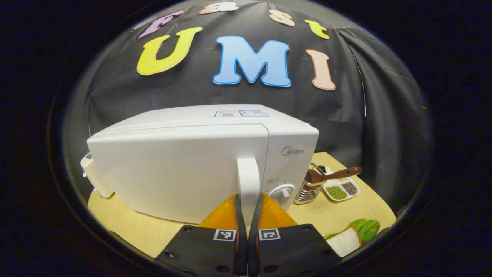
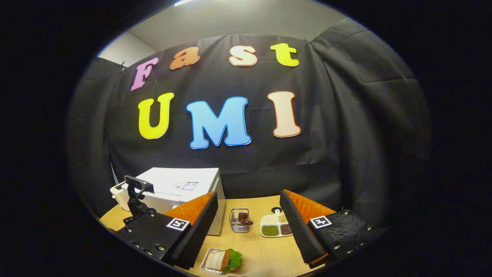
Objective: Open the microwave oven with the left hand, put the food in, and close the microwave oven.
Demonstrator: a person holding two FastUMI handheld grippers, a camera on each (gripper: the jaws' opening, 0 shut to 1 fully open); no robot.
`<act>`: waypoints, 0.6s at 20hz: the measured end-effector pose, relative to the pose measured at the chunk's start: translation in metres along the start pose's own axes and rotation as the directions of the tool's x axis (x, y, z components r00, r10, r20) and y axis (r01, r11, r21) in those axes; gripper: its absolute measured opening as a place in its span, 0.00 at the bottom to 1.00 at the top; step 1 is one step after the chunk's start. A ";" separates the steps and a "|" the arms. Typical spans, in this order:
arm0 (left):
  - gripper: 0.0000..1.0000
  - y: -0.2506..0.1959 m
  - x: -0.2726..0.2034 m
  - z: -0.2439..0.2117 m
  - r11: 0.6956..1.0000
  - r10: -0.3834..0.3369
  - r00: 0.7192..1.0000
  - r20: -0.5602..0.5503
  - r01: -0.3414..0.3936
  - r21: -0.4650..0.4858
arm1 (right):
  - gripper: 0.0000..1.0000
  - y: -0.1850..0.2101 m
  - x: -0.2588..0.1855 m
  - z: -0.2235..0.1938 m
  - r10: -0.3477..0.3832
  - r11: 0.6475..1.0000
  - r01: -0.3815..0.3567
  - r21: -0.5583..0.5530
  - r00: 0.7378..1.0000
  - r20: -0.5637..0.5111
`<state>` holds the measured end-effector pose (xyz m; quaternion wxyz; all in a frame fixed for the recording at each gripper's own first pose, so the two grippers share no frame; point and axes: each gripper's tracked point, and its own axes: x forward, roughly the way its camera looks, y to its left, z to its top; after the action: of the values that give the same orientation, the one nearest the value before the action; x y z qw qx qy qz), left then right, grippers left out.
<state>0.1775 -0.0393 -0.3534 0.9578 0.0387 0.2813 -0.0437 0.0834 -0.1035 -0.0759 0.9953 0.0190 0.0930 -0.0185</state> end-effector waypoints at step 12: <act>0.07 0.010 -0.099 -0.042 0.995 -0.093 0.991 -0.091 0.089 -0.052 | 0.98 0.017 -0.041 -0.002 -0.027 1.000 0.026 0.012 0.999 0.025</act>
<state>0.0729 -0.0194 -0.3349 0.9413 0.0048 0.3282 -0.0787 0.0434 -0.0853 -0.0695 0.9960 0.0232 0.0804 -0.0324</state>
